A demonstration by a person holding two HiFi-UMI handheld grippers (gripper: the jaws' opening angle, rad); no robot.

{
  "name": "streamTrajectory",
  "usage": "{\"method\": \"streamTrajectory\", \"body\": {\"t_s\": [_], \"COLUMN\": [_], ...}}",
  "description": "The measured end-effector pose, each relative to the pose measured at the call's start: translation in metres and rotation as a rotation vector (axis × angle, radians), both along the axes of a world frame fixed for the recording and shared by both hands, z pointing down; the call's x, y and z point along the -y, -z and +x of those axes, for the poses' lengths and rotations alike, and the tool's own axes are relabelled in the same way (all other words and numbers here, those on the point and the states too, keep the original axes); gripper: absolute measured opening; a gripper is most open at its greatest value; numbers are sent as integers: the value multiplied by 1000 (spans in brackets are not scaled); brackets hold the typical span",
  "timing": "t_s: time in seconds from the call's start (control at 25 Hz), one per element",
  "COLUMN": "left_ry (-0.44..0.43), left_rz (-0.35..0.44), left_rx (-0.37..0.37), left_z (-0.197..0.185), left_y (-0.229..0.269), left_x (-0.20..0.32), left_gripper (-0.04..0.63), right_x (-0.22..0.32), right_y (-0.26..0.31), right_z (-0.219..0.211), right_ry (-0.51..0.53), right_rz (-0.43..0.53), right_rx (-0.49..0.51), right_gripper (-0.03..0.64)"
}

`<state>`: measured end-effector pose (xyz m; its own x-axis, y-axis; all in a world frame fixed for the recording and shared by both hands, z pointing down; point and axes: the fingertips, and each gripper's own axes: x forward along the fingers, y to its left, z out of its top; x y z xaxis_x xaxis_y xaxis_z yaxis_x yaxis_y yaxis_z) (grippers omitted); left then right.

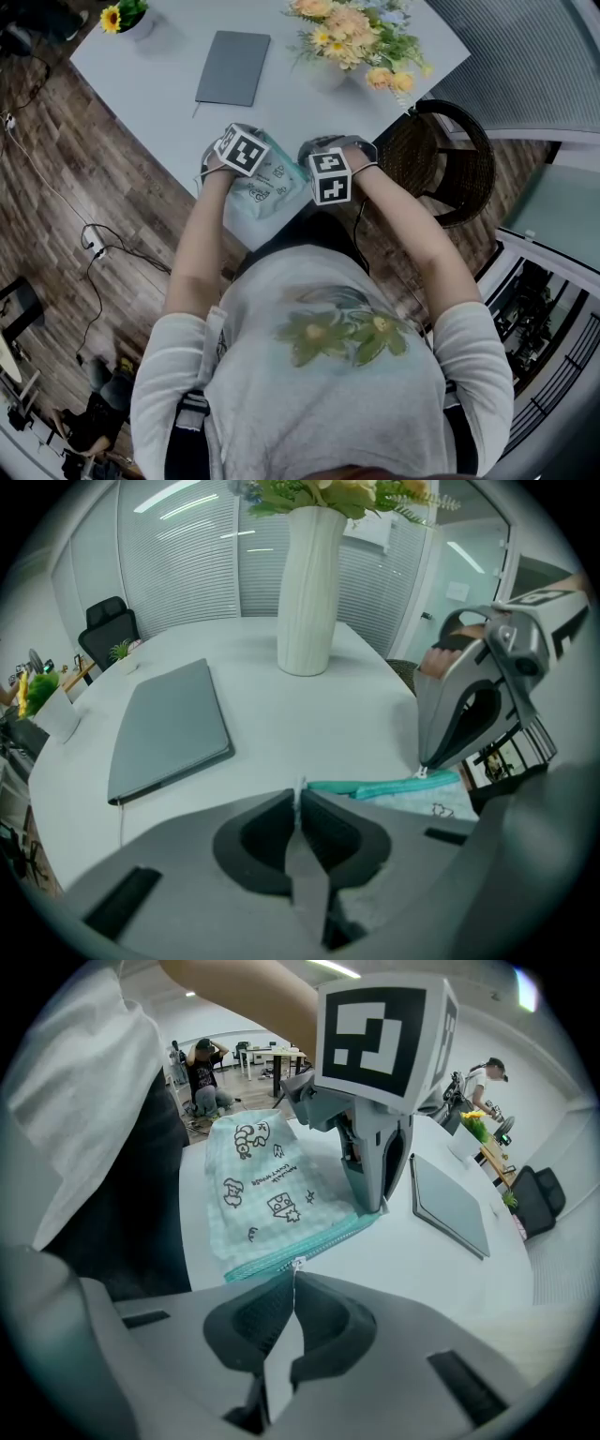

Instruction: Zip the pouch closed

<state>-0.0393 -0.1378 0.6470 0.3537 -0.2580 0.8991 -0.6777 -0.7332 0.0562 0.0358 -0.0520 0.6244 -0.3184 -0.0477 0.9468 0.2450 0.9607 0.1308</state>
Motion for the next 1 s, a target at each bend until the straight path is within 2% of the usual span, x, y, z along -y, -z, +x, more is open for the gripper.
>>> {"method": "streamTrajectory", "body": {"t_s": [0.28,0.4,0.64,0.8,1.0], "left_ry": [3,2,5,7,8], "left_rz": [4,25,3,27,3], "left_rx": [0,8,-5,4,-13], "left_z": [0,-1,0,-2,0], "left_y": [1,5,0,5,-1], "left_x": [0,3,0,3,-1], "left_gripper": [26,26,26,26,26], "right_x": [-7,-9,-10,-13,-18], "right_y": [-1,-2,-1,-1,-4], "right_z": [7,9,11,12,17], "right_ry": [51,44,35,39,40], "right_rz": [15,8,5,-1,-15], "right_rx": [-30,-31,-28,-32,-44], "right_gripper": [18,18,18,18,18]}}
